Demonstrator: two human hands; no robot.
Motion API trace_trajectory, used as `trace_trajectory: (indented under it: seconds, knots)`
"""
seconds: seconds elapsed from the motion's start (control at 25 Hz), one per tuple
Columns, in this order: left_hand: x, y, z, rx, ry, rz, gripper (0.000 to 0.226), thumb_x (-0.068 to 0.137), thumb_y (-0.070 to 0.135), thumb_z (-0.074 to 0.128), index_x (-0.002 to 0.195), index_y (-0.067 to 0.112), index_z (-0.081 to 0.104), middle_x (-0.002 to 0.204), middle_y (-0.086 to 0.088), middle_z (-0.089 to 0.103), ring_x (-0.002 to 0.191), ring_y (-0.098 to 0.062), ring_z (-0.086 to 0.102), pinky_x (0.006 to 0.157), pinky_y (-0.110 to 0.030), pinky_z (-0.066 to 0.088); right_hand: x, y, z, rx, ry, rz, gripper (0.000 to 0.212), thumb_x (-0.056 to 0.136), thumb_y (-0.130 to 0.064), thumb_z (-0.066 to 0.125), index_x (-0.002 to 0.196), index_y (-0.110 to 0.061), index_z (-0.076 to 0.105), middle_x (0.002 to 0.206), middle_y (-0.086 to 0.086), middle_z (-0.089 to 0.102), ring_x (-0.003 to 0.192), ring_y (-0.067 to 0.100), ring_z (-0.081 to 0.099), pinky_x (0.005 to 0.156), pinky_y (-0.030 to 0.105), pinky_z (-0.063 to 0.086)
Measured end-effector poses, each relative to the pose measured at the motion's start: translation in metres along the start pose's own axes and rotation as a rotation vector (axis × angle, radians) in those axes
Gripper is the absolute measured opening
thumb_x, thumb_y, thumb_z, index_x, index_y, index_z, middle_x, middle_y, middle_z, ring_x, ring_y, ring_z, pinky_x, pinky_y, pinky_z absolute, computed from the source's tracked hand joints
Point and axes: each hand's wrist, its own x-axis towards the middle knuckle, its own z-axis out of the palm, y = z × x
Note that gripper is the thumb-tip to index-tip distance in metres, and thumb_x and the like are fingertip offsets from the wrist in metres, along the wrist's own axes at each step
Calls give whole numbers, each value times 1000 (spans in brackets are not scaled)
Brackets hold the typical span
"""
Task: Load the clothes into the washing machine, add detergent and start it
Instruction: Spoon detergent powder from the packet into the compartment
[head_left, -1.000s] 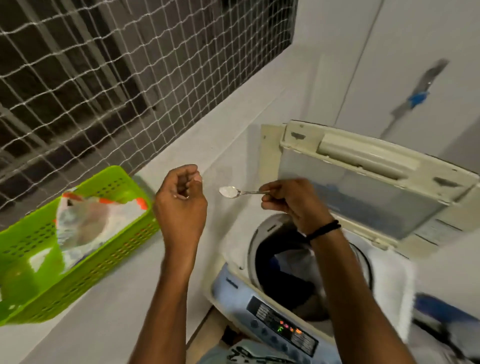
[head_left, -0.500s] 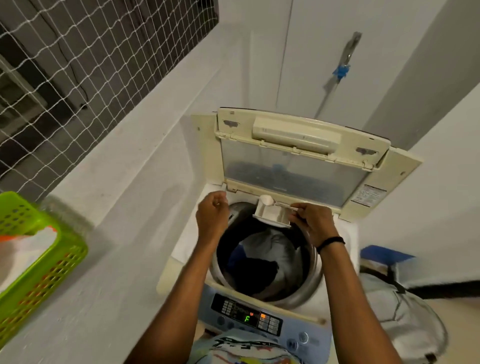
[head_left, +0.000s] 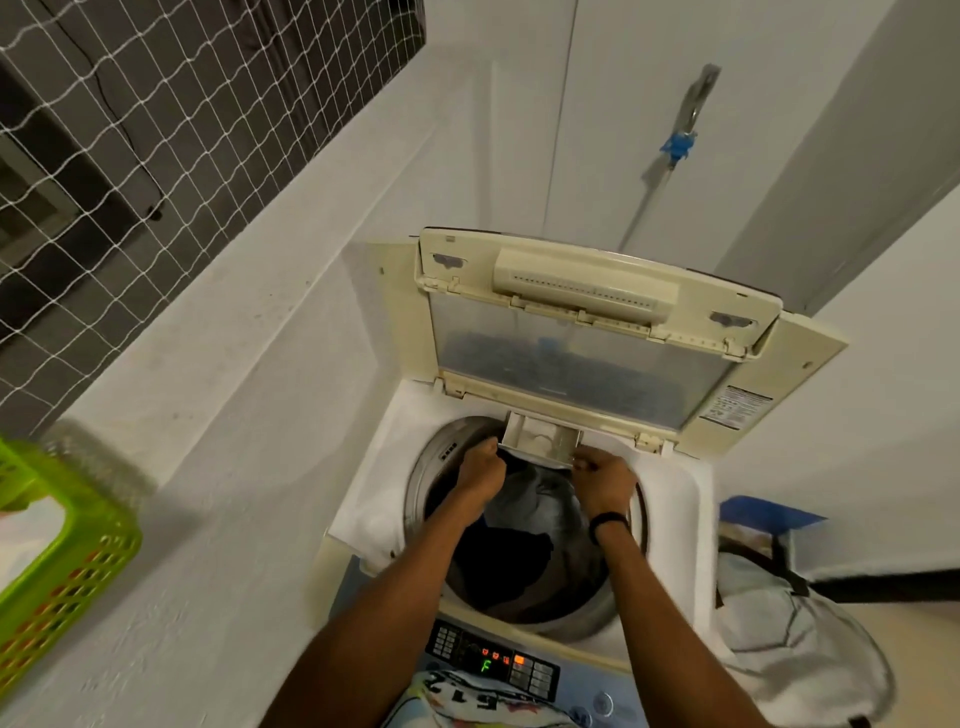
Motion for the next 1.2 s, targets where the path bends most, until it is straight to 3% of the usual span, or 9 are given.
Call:
trace_trajectory:
  seconds: [0.12, 0.24, 0.4, 0.56, 0.72, 1.0, 1.2]
  knots:
    - [27, -18, 15, 40, -60, -6, 48, 94, 14, 45, 141, 20, 48, 141, -15, 54, 126, -34, 54, 105, -52, 47, -10, -3, 6, -96, 30, -125, 33, 80, 3, 61, 109, -4, 74, 113, 17, 71, 107, 35, 65, 95, 35, 48]
    - [19, -10, 13, 66, -74, 31, 44, 95, 10, 46, 136, 21, 53, 134, -11, 59, 120, -29, 58, 103, -46, 50, -19, -6, 5, -118, 97, -225, 33, 79, 8, 62, 108, -2, 73, 108, 18, 72, 102, 35, 66, 90, 29, 46]
    - [-7, 8, 3, 28, -77, 59, 42, 96, 7, 44, 133, 21, 56, 131, -6, 61, 119, -25, 58, 104, -44, 49, -22, -6, 8, -190, 22, -198, 26, 87, 4, 59, 110, -2, 72, 107, 17, 72, 101, 33, 67, 85, 25, 45]
    - [-14, 11, 1, 3, -81, 75, 41, 96, 7, 45, 132, 21, 58, 135, -5, 60, 126, -25, 55, 108, -43, 47, -20, -4, 11, -185, 35, -181, 35, 86, 4, 61, 120, -4, 68, 117, 17, 70, 110, 32, 64, 98, 34, 48]
    - [-18, 15, -2, 5, -86, 68, 40, 96, 6, 47, 132, 20, 58, 134, -6, 61, 124, -25, 56, 106, -42, 48, -16, -4, 11, -196, 43, -175, 36, 85, 4, 60, 119, -5, 69, 115, 16, 71, 109, 32, 65, 97, 34, 48]
    - [-28, 20, -8, -24, -44, 63, 46, 97, 3, 46, 142, 9, 47, 146, -13, 51, 132, -31, 49, 104, -36, 43, -11, -1, 9, 20, 172, -76, 27, 81, -3, 61, 101, -13, 77, 97, 10, 76, 89, 29, 69, 87, 39, 56]
    - [-42, 25, -24, -131, -9, 61, 55, 98, 6, 49, 151, 11, 37, 155, -8, 41, 140, -24, 43, 115, -35, 38, -9, 1, 7, 442, 55, 230, 24, 73, -11, 59, 81, -21, 79, 76, 1, 76, 80, 28, 70, 76, 42, 57]
